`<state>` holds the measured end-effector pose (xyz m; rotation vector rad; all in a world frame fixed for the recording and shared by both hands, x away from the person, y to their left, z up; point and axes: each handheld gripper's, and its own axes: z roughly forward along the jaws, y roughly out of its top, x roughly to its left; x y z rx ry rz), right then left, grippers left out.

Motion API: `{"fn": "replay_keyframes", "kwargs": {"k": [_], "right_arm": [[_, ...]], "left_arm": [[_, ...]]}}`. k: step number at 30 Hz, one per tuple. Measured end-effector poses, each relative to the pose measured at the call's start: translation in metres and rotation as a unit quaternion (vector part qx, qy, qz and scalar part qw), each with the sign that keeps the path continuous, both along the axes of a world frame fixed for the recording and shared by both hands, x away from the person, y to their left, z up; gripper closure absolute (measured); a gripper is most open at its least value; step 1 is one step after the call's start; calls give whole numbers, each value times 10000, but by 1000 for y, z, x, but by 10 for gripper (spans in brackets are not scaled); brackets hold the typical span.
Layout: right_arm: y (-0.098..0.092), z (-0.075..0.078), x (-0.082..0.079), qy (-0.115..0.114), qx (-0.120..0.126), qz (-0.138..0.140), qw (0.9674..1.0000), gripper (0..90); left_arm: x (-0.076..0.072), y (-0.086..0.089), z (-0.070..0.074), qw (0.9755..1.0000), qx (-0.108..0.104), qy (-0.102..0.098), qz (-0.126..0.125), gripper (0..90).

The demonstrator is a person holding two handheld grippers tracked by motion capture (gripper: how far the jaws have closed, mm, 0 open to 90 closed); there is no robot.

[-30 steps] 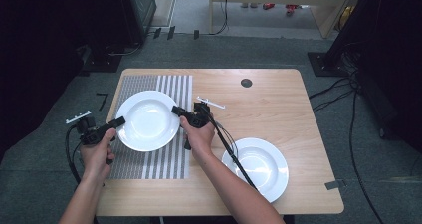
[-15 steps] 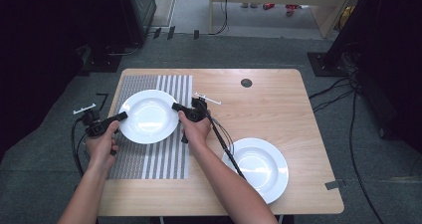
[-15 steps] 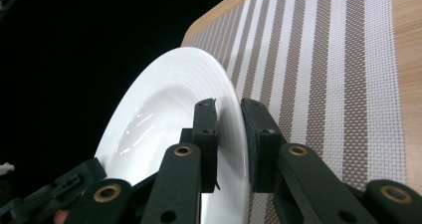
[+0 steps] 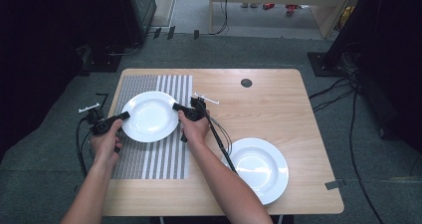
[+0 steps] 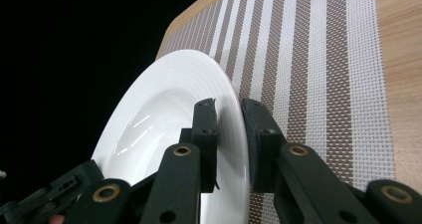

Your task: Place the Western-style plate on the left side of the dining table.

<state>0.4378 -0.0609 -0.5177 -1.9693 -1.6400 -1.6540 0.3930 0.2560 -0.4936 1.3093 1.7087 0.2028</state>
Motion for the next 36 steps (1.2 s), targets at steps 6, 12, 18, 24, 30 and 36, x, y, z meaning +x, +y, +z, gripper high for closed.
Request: {"fn": "replay_keyframes", "kwargs": {"k": [6,12,18,24,30,36], "right_arm": [[5,-5,3,34,-139,29,9999,770],[8,-7,3,-51,-193,-43,9998,785],[11,-4,3,-38,-236,113,9997,680],[7,13,0,-516,-956,171,9939,562],[-6,34,-5,-846,-1229,398,9880,479],[-21,52,-14,-1052,-1620,722,9785,386]], "left_arm": [[2,-2,-3,9998,174,65,55,722],[4,-1,-10,9997,219,112,46,708],[3,-2,-9,9991,415,-1,-79,658],[-5,-6,4,9979,609,-166,-140,462],[-19,-11,20,9944,962,-389,-209,330],[-35,-19,29,9892,1308,-578,-333,214]]}}
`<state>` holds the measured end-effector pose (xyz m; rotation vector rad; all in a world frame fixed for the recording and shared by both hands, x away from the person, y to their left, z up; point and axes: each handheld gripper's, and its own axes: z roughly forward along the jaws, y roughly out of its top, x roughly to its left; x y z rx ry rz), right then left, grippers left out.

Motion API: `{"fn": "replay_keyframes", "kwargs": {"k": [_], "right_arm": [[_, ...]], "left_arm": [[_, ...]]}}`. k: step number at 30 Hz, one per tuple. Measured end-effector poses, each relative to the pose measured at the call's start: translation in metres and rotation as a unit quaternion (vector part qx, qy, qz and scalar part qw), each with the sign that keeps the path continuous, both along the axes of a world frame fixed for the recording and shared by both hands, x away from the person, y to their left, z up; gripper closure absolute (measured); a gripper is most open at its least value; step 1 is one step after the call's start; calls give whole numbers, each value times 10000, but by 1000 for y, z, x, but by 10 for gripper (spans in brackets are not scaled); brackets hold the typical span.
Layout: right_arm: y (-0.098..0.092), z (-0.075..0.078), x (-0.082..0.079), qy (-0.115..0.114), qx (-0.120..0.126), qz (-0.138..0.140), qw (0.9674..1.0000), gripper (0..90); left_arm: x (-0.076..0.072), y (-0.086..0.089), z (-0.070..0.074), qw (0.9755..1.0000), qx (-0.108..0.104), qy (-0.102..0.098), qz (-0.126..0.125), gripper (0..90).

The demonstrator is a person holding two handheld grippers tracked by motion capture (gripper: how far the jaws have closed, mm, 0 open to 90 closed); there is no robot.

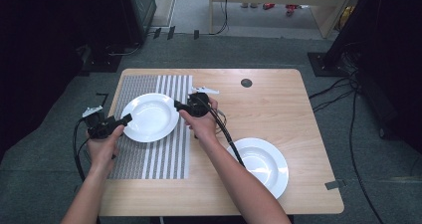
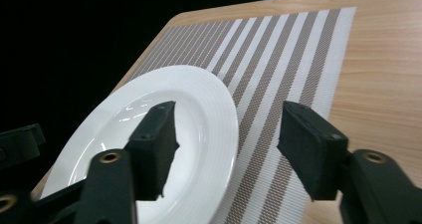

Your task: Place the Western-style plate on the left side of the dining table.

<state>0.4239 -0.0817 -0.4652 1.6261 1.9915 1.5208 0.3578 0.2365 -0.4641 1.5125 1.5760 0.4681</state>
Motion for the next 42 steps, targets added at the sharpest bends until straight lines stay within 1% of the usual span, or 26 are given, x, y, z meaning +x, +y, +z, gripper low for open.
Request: {"fn": "replay_keyframes", "kwargs": {"k": [3,4,6,7,8,11,12,16,17,18,19,21,23,27,29,32,33,36,37,38,39,40,42], "right_arm": [[-12,9,-5,11,-14,66,10000,342],[-16,12,-8,-12,29,92,10000,331],[-23,17,-13,-167,-96,237,9995,293],[-27,21,-17,-255,-171,246,9992,294],[-30,22,-19,-299,-174,255,9991,293],[-41,29,-27,-351,-83,293,9989,277],[-47,31,-31,-408,-75,296,9987,273],[-63,36,-42,-452,-55,335,9984,259],[-66,36,-44,-474,-78,338,9983,257],[-71,38,-49,-526,-120,342,9980,255],[-76,39,-53,-534,-137,331,9979,254],[-87,41,-60,-559,-129,296,9979,250],[-97,41,-66,-582,-182,277,9978,246],[-121,37,-81,-595,-277,205,9976,239],[-131,35,-87,-593,-282,173,9977,237],[-148,32,-96,-627,-341,82,9974,235],[-152,31,-99,-635,-352,66,9973,233],[-164,28,-108,-658,-420,43,9969,228],[-164,28,-108,-658,-420,43,9969,228],[-172,26,-114,-699,-491,13,9963,225],[-175,26,-116,-696,-498,-1,9963,225],[-180,25,-119,-688,-486,-25,9964,224],[-187,23,-125,-694,-518,-61,9962,223]], "left_arm": [[-7,-1,3,10000,-20,-52,-2,185],[-11,-2,5,9999,-47,-96,-21,181],[-18,-4,7,9998,-11,-167,-65,174],[-20,-5,8,9998,30,-187,-89,170],[-23,-6,9,9997,75,-214,-110,168],[-34,-9,12,9994,113,-267,-182,158],[-36,-9,13,9994,112,-276,-195,157],[-48,-13,13,9990,148,-297,-306,140],[-51,-14,13,9989,163,-288,-322,140],[-51,-14,13,9989,163,-288,-322,141],[-57,-16,12,9989,183,-287,-329,141],[-64,-18,10,9987,219,-297,-345,141],[-70,-18,7,9988,194,-276,-350,140],[-82,-21,0,9989,238,-201,-361,141],[-87,-23,-3,9986,324,-166,-377,140],[-92,-24,-5,9985,358,-146,-381,140],[-96,-25,-7,9984,410,-131,-379,140],[-102,-27,-11,9981,459,-95,-405,140],[-102,-27,-11,9981,459,-95,-405,141],[-105,-27,-12,9978,500,-92,-419,140],[-105,-27,-12,9978,500,-92,-419,140],[-110,-26,-13,9976,542,-102,-415,140],[-114,-23,-13,9978,524,-104,-391,140]]}}
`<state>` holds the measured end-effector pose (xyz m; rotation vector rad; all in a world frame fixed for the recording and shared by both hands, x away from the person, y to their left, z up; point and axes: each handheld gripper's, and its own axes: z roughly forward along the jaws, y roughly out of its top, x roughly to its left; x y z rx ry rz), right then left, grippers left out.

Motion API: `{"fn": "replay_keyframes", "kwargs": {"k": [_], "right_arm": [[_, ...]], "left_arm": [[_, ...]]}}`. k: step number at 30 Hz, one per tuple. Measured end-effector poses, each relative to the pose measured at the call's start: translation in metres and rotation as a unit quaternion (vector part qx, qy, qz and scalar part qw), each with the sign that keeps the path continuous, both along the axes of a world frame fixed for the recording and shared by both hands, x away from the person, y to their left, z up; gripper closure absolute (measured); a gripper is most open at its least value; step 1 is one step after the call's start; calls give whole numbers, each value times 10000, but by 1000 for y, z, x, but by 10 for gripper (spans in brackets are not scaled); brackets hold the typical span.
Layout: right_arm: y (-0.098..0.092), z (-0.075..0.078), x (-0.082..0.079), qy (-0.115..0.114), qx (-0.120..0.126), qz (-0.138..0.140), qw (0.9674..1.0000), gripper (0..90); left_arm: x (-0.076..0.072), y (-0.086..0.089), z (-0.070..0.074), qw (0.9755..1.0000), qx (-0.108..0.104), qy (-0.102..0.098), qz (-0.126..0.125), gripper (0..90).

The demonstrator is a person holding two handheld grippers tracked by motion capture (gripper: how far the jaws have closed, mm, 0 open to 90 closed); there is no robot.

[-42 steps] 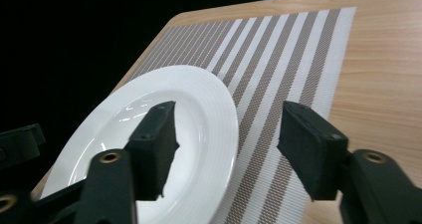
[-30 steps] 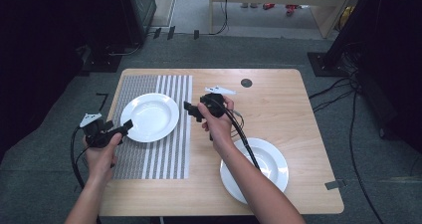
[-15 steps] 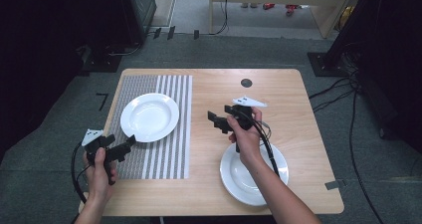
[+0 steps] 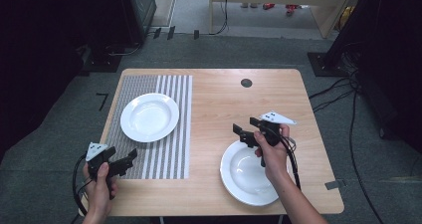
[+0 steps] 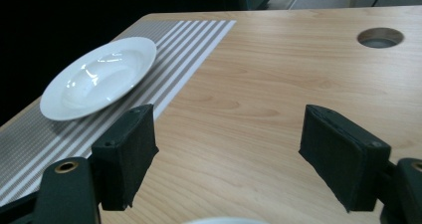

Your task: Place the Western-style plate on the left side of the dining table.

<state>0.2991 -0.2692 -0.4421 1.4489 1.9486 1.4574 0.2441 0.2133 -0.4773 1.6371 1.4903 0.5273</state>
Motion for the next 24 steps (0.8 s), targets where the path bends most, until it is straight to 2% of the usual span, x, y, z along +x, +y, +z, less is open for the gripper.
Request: {"fn": "replay_keyframes", "kwargs": {"k": [6,16,17,20,21,24], "right_arm": [[-24,-3,-14,-33,-24,-164,9999,221],[-58,-14,-31,46,-2,-449,9990,219],[-66,-17,-35,45,3,-528,9986,218],[-77,-20,-40,79,8,-643,9979,218],[-77,-20,-40,79,8,-643,9979,218],[-92,-26,-47,103,-24,-796,9968,217]], "left_arm": [[-9,9,-4,9999,2,26,101,140],[-20,23,-15,9991,296,70,307,140],[-22,27,-17,9986,391,72,356,140],[-25,30,-20,9979,515,80,397,140],[-25,30,-20,9979,515,80,397,140],[-27,35,-23,9972,599,119,434,141]]}}
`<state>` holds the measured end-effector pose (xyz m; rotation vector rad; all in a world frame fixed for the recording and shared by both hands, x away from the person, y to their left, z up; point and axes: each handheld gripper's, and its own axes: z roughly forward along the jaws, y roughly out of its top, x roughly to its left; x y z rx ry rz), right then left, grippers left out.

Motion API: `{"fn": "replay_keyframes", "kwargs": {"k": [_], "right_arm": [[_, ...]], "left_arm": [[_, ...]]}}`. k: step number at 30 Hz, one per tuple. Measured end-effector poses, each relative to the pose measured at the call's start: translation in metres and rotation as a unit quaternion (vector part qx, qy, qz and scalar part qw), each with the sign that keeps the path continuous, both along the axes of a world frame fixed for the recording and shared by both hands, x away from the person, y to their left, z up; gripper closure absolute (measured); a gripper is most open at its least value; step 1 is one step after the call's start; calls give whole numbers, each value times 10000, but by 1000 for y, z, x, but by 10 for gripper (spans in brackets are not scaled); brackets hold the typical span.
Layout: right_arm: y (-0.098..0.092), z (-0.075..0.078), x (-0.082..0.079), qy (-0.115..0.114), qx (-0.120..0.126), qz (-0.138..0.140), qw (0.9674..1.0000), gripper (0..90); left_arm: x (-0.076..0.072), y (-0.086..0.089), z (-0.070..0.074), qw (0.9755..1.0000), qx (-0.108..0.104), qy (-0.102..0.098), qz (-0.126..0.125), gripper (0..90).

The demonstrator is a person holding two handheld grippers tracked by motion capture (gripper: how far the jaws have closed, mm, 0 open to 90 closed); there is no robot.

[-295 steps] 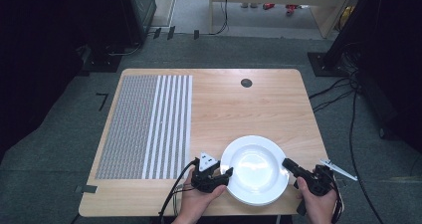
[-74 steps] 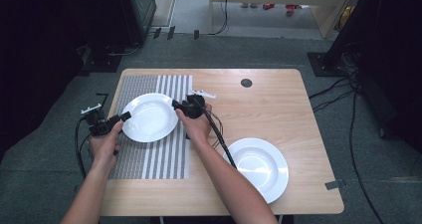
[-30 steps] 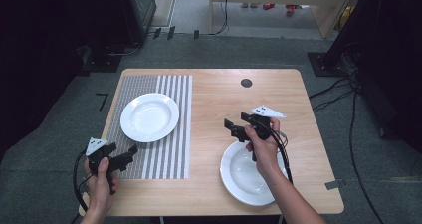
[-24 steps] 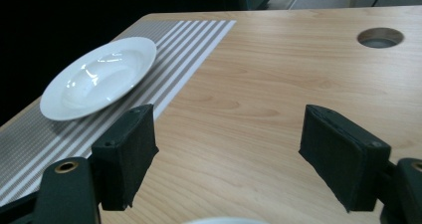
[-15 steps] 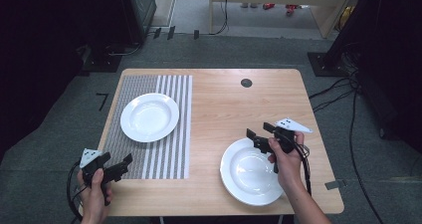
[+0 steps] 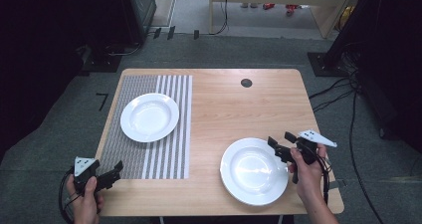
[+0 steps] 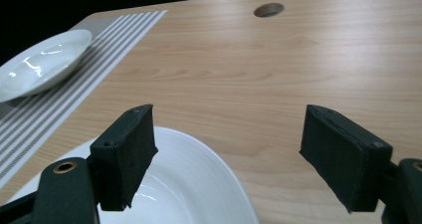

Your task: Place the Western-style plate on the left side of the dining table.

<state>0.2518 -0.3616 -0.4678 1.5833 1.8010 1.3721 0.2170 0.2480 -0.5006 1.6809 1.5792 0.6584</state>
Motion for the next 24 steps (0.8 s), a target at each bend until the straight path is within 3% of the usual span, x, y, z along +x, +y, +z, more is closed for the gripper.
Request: {"fn": "replay_keyframes", "kwargs": {"k": [11,24], "right_arm": [[-42,-13,-20,122,-114,-412,9990,213],[-78,-34,-41,414,-280,-735,9960,213]], "left_arm": [[-4,6,-9,9992,392,119,42,141],[-4,3,-16,9979,582,288,22,141]]}}
